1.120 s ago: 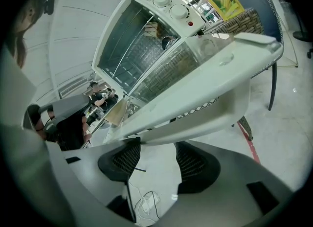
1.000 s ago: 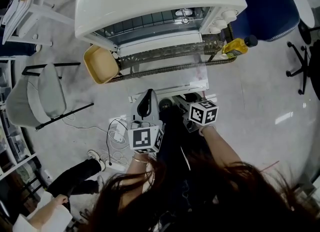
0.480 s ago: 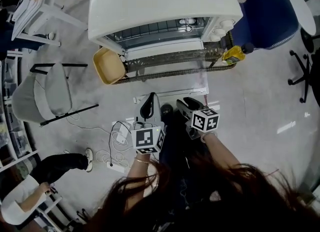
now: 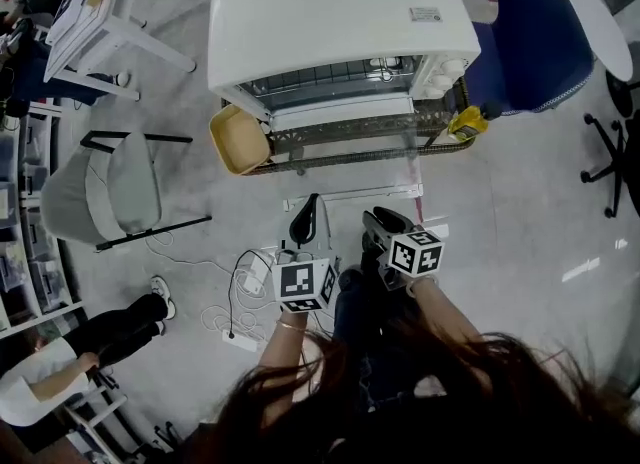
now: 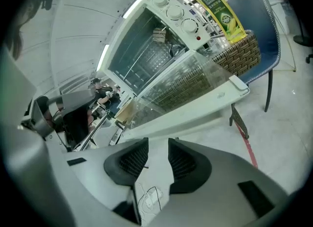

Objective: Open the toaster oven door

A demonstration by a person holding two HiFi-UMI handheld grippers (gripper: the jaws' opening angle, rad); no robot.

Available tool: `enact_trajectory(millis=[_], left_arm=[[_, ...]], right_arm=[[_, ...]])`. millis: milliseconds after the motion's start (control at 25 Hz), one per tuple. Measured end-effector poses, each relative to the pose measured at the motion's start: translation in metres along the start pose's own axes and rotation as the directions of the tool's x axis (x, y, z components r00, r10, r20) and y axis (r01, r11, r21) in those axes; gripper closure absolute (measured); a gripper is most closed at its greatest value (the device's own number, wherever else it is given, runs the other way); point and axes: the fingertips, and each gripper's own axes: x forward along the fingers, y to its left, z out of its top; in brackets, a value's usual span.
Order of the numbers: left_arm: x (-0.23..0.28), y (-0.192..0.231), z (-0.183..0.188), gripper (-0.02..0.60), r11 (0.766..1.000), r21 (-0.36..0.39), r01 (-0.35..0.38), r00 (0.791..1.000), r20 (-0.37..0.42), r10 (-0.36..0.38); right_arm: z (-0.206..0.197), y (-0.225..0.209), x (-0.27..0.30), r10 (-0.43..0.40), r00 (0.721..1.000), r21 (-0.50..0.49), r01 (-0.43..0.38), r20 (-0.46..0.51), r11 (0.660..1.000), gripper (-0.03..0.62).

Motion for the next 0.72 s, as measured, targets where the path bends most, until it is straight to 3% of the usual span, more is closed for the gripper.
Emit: enact_trajectory(millis=[720], left_arm=[[-0.064,-0.008,0.039,0.566,0.998,0.047,0.038,0.998,0.040,-0.040]], right_arm=[[0.032,0.062,-0.040,-0.012,0.993,-0.098,0.024,0.115,0.995,0.533]])
